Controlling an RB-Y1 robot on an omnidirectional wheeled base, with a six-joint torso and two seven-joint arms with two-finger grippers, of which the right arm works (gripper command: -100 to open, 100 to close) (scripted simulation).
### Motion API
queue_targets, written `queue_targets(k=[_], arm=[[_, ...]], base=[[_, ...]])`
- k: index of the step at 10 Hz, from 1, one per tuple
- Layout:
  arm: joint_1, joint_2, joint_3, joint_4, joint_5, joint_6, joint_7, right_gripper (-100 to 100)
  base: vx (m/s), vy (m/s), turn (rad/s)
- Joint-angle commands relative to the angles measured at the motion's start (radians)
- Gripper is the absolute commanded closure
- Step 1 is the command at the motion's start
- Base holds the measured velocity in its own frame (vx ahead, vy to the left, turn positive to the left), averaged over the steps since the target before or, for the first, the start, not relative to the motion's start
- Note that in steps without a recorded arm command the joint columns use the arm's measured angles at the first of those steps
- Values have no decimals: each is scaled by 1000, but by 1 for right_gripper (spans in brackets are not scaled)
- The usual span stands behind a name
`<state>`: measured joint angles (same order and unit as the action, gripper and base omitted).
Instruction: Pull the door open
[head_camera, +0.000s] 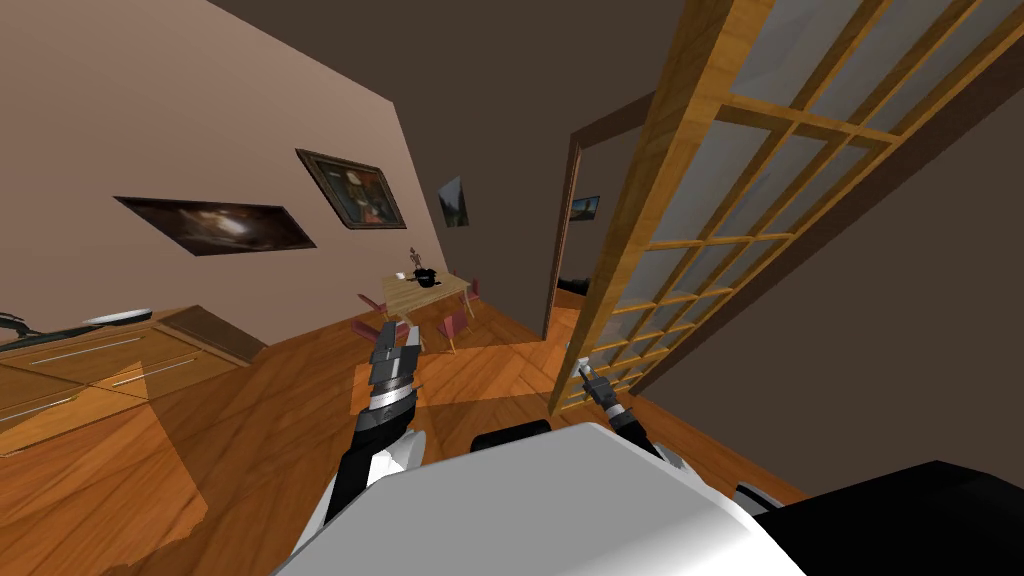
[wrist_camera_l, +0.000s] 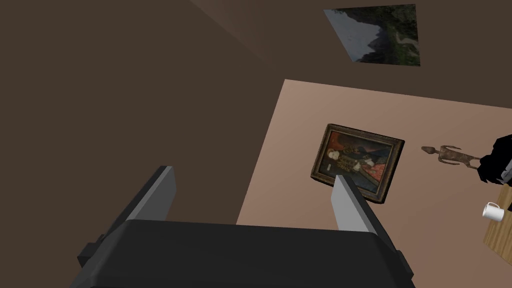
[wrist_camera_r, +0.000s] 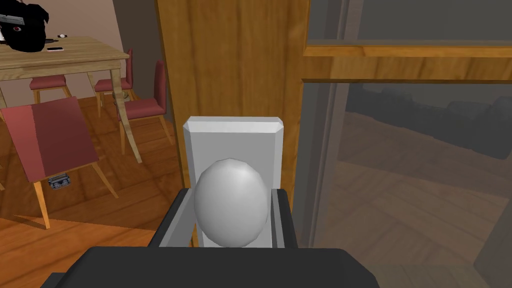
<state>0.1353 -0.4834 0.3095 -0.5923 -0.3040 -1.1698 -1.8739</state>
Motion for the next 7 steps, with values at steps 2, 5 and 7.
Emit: queue_targets(k=[2,5,7], arm=[[2,1,1,0,0,-2,0,100],[4,-3,8,6,5,-7,-6,100],[6,-9,17,13,12,-23,-16,100]], base=[[-26,-3,4],[-38,-15,38],[-179,-85,156]])
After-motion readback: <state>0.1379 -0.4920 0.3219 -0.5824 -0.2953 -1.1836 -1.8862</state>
